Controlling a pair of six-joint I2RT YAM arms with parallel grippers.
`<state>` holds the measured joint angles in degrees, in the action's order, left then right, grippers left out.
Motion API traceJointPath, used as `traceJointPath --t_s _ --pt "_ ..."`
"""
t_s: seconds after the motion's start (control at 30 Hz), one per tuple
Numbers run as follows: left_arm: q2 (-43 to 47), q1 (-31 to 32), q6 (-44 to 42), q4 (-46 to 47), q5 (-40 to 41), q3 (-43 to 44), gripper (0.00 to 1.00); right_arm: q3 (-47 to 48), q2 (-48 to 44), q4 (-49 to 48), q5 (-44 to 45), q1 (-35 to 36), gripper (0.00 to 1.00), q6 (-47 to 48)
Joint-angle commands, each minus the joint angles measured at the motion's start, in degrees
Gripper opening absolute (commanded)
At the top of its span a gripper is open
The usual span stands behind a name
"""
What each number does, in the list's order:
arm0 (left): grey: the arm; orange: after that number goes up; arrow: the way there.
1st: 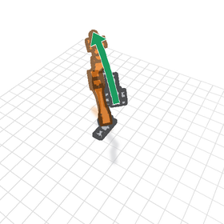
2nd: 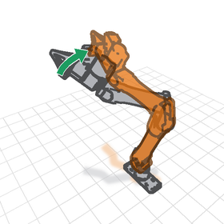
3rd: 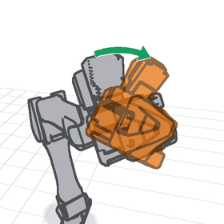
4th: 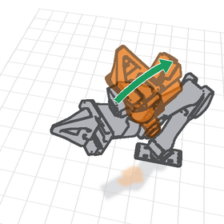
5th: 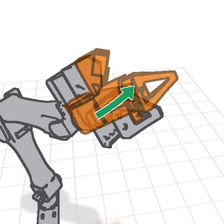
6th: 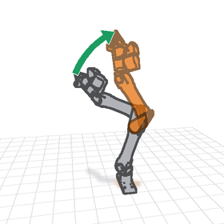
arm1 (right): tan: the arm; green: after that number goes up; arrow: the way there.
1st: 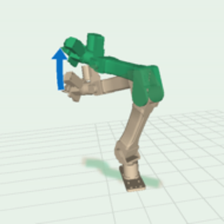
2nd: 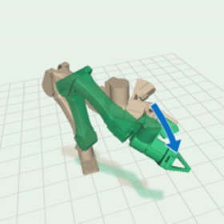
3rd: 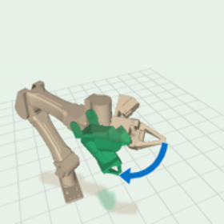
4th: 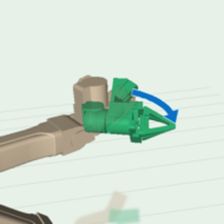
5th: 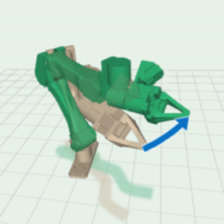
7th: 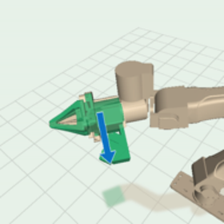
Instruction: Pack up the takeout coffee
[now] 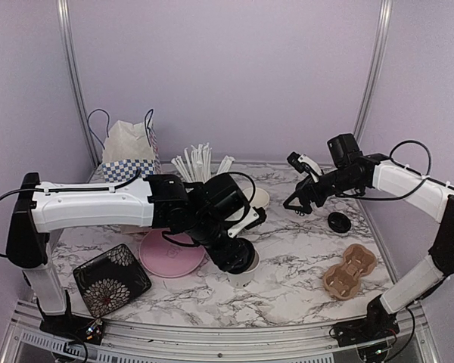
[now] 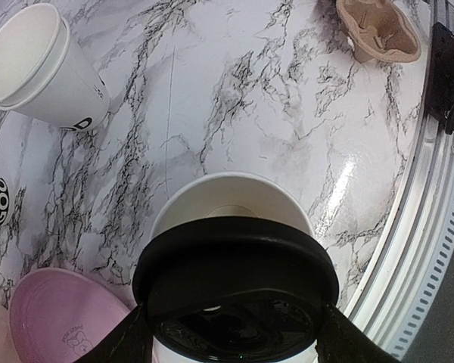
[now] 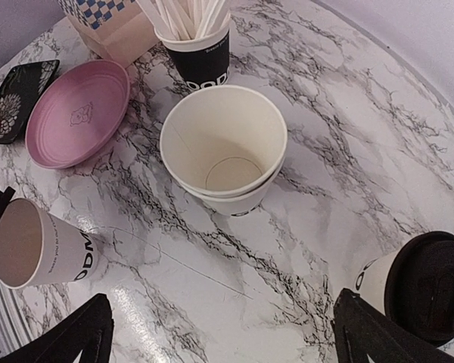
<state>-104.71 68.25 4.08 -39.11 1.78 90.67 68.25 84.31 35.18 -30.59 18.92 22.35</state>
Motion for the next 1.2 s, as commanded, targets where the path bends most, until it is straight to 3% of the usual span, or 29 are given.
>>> traceJointPath --t_s 0.0,0.8,1.17 --pt "-0.69 0.04 0.17 -4.22 -0.74 3.62 0.69 -0.22 0.35 -0.11 -2.06 -0.04 0.99 -0.32" --pt "-5.73 0.04 1.05 -9.42 -1.61 12.25 0.67 -2.55 -0.48 0.41 -5.42 -0.02 0.99 1.38" --pt "-5.14 0.04 2.16 -12.21 -0.05 10.79 0.68 -2.53 0.19 0.72 -6.76 -0.07 0.99 1.99"
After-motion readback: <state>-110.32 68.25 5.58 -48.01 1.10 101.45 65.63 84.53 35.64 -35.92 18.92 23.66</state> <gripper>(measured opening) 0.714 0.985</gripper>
